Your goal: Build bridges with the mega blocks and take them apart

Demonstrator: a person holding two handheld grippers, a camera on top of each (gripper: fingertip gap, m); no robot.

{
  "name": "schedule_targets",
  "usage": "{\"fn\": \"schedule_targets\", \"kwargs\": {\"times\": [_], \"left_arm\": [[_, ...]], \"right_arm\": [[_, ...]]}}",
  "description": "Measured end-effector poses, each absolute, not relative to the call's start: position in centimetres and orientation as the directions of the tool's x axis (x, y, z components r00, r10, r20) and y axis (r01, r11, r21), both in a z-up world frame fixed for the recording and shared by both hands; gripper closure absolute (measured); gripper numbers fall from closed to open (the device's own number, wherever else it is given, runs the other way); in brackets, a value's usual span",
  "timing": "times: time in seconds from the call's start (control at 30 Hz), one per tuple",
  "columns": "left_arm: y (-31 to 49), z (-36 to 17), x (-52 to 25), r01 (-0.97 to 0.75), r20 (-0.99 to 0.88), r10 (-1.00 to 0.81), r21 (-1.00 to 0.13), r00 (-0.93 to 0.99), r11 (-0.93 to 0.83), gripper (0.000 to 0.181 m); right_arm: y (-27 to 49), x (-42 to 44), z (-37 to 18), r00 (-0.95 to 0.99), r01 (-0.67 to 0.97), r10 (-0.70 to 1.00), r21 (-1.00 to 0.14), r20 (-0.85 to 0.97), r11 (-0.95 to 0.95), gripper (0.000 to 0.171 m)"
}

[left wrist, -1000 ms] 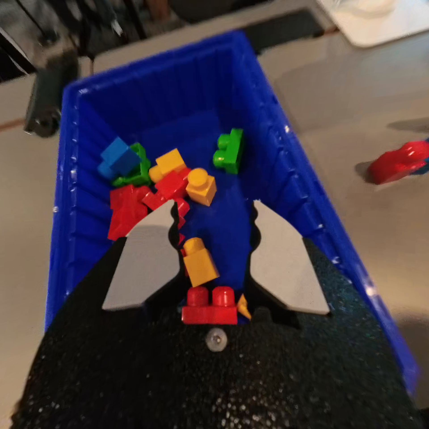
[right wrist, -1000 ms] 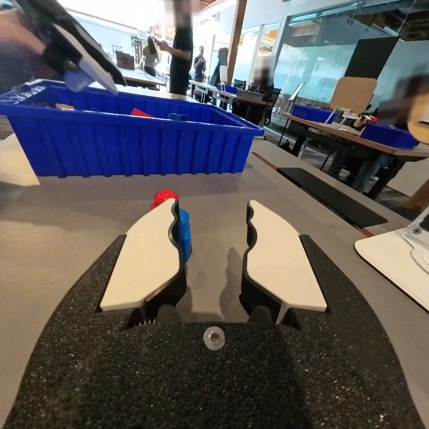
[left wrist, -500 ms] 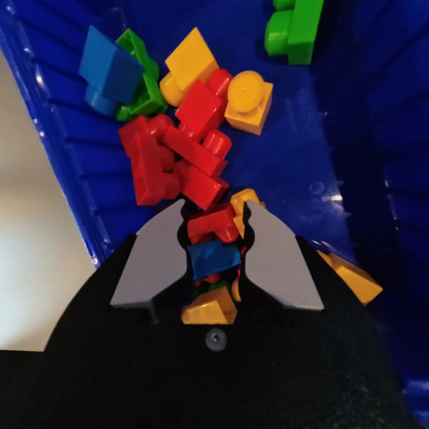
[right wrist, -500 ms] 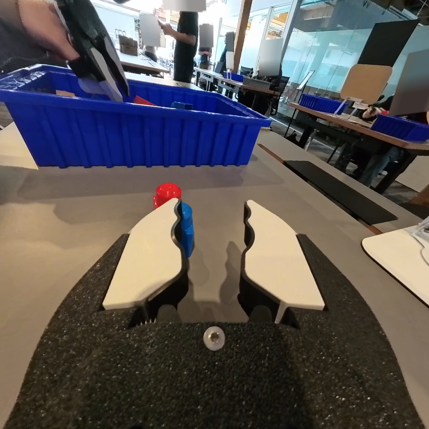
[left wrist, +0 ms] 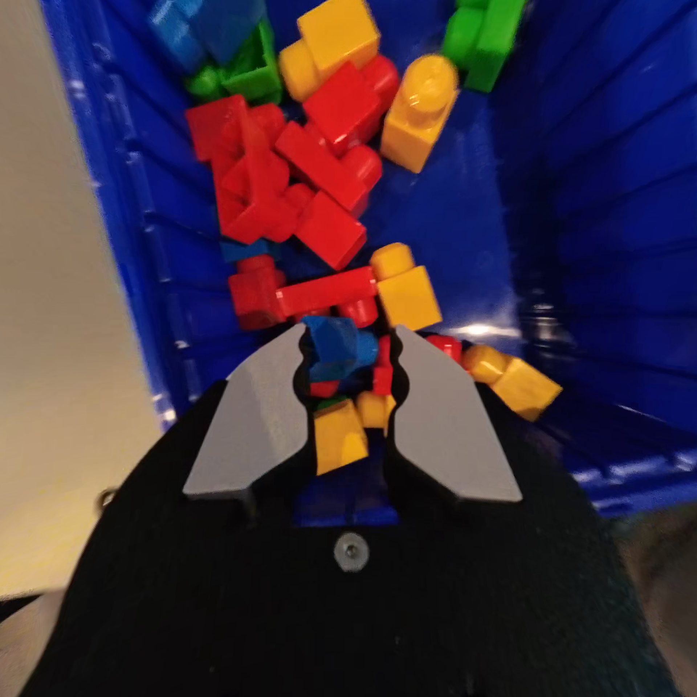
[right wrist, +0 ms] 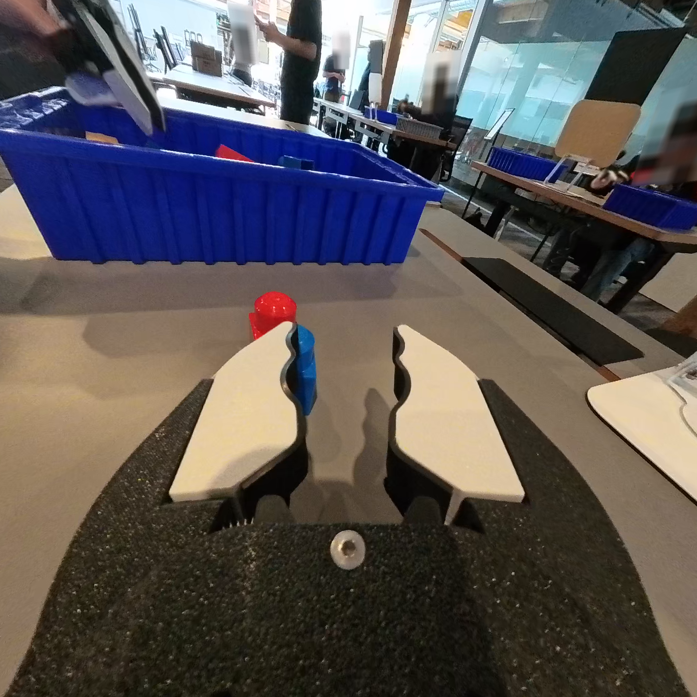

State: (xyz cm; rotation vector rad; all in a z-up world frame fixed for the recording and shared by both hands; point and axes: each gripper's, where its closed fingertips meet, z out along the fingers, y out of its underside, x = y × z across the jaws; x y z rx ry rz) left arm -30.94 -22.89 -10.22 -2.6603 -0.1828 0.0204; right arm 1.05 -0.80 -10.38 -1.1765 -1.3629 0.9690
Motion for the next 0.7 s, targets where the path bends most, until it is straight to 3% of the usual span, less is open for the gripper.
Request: {"fn": "schedule_targets", "kwargs": {"times": [0.03, 0.13, 0.23, 0.33, 0.5, 0.7], "left_arm": [[-22.8, -10.2, -29.9, 0.131, 0.086, 0.103, -0.461, 0.991, -0.878, 0.141], [-23.0, -11.0, -27.3, 0.101, 0.204, 0.016, -0.412, 0.979, -0.906, 0.139], [-23.4, -12.3, -26.7, 0.036, 0.143, -0.014, -0.345, 0.990, -0.938, 0.125], [-22.3, -12.2, -27.1, -0.009, 0.050, -0.030, -0.379, 0.998, -0.925, 0.122], [-20.0, -10.6, -29.7, -0.130, -0.150, -0.066, -0.472, 0.987, -0.872, 0.148], [-21.0, -12.8, -32.5, -0.475, -0.320, -0.414, -0.143, 0.852, -0.868, 0.151]], "right_arm": [[-0.8, 1.0, -10.4, 0.026, 0.138, 0.980, -0.972, 0.198, 0.192, 0.124], [-0.8, 1.0, -10.4, 0.028, 0.138, 0.979, -0.971, 0.203, 0.197, 0.125], [-0.9, 1.0, -10.4, 0.027, 0.140, 0.978, -0.970, 0.205, 0.200, 0.125], [-0.9, 1.0, -10.6, 0.024, 0.148, 0.978, -0.968, 0.207, 0.202, 0.125], [-1.0, 0.9, -10.7, 0.021, 0.155, 0.975, -0.964, 0.221, 0.215, 0.126], [-1.1, 0.7, -11.0, 0.012, 0.174, 0.974, -0.959, 0.227, 0.222, 0.127]]}}
